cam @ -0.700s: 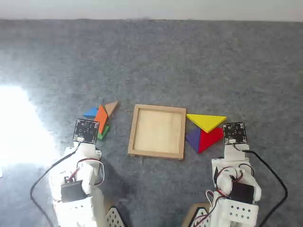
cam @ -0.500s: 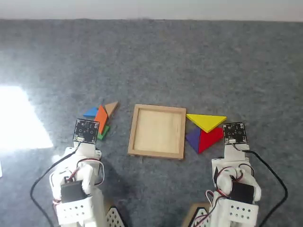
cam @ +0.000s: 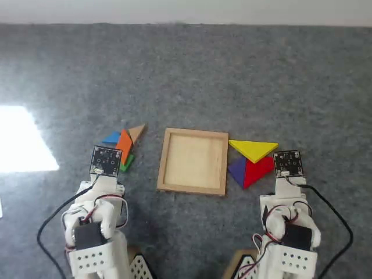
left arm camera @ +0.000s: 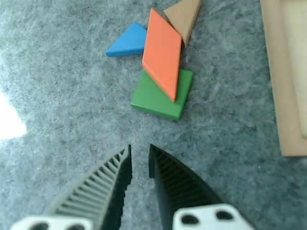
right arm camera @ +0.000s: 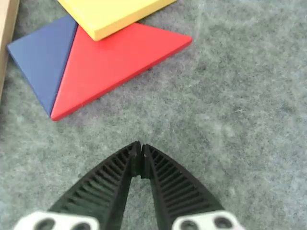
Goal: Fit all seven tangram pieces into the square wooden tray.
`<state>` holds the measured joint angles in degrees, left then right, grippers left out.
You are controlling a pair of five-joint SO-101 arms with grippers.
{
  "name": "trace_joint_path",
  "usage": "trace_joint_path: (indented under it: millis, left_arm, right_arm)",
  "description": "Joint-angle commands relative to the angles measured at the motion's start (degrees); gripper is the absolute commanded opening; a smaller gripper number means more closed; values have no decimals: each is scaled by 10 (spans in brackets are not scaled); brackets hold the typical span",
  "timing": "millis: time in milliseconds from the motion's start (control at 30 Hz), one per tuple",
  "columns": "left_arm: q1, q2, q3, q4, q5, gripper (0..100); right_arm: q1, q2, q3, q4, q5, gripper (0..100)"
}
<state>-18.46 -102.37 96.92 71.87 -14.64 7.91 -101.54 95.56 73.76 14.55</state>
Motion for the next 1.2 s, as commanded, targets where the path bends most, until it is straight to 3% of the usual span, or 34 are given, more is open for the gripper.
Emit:
trace_joint_path:
  millis: [0,900,1167]
  left_arm:
    - [1,-6,-5,3,-4,60]
    - [1,-6,-5,3,-4,60]
    - [1,-6,-5,3,-4,60]
  right_arm:
    - [3,-8,9,4,4,6]
    - [2,-8,9,2,4,6]
    - [-51,-8,9,-36,4,6]
